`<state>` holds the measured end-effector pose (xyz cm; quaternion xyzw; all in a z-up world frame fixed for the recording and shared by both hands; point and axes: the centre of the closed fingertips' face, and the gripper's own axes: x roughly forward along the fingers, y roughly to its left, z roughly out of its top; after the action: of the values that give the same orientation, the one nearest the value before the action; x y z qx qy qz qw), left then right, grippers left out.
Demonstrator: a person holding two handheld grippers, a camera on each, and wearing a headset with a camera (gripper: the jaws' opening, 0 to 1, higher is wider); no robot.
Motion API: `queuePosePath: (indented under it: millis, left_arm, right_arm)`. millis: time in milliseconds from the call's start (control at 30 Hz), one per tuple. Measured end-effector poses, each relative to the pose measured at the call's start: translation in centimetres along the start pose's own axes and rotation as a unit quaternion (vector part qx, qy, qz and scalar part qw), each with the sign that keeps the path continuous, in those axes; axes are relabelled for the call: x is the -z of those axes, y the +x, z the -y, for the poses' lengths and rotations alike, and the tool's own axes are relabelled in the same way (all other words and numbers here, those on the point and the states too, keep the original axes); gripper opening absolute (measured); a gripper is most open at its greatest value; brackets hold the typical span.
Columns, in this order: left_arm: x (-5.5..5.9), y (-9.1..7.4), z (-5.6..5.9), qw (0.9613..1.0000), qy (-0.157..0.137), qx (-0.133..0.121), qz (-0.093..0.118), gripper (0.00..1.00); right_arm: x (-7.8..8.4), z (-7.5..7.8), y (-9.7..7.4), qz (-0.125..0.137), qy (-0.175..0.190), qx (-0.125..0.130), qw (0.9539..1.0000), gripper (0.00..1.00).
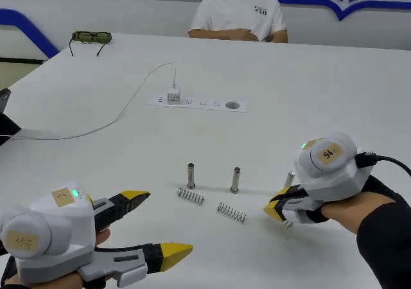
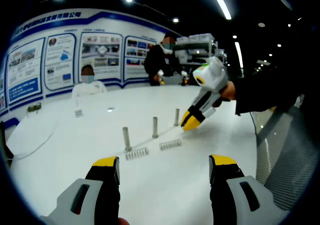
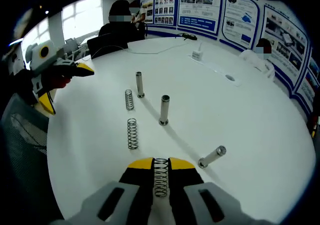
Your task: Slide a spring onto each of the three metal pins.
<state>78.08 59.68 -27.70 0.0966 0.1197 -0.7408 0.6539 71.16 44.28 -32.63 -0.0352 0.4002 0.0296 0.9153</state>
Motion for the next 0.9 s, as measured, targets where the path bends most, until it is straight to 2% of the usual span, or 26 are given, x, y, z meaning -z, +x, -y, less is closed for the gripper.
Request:
queuePosePath:
  millis: [300, 900]
  left_arm:
    - [-0.1, 0.1, -0.1, 1.0000, 0.004, 0.002, 0.000, 0.74]
    - [-0.4, 0.0, 0.0, 0.9999, 0.010, 0.004, -0.003, 0.74]
  right_arm:
    - [-0.3, 0.7, -1.2, 0.016, 0.011, 0.012, 0.9997, 0.12]
    - [-0.5, 1.5, -2.5, 0.037, 0.028, 0.027, 0.9986, 0.12]
